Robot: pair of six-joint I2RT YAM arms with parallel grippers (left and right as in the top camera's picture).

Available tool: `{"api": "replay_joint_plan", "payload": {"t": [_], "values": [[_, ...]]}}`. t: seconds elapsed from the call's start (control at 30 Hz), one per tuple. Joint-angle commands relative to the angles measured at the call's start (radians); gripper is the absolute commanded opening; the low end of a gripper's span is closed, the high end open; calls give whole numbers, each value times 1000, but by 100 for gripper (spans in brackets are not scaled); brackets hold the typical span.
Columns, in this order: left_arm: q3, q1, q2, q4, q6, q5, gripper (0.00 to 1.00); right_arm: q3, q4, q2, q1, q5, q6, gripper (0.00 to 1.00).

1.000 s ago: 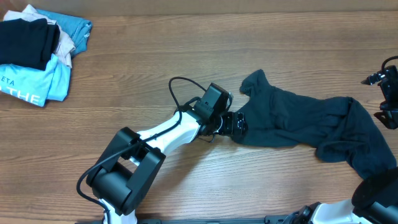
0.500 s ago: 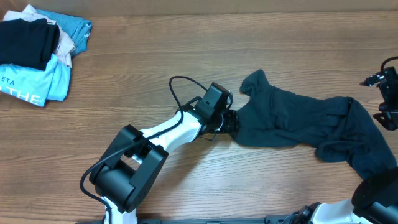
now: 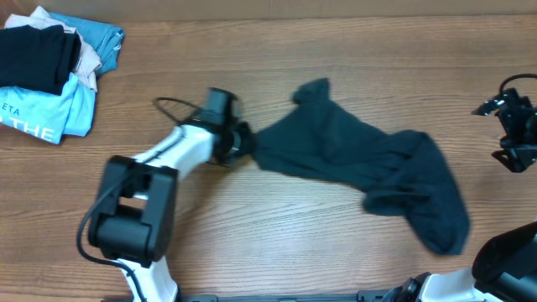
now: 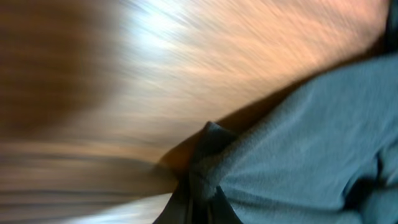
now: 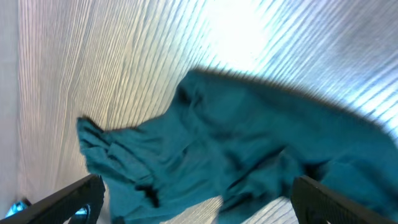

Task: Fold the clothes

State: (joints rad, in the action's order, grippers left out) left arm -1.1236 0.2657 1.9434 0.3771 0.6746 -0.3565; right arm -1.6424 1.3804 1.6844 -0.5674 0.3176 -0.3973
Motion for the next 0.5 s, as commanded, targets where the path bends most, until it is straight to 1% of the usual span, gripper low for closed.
{"api": "replay_joint_plan", "payload": {"t": [0.0,0.17,0.27,0.33,0.4,0.47], "values": [[1,-212,5,105,-72,12,4,3,-14,-18,74,13,9,100],[1,-502,5,243,-130,11,4,3,-44,-18,241,13,9,100],[1,-640,5,293,-138,3,4,3,-63,-18,327,13,8,100],[1,-753,5,320,-173,-28,4,4,-76,-18,402,13,8,100],[1,-831,5,327,-201,-61,4,4,-80,-18,463,13,8,100],[1,-847,-8,331,-231,-93,4,4,-94,-18,528,13,8,100]]}}
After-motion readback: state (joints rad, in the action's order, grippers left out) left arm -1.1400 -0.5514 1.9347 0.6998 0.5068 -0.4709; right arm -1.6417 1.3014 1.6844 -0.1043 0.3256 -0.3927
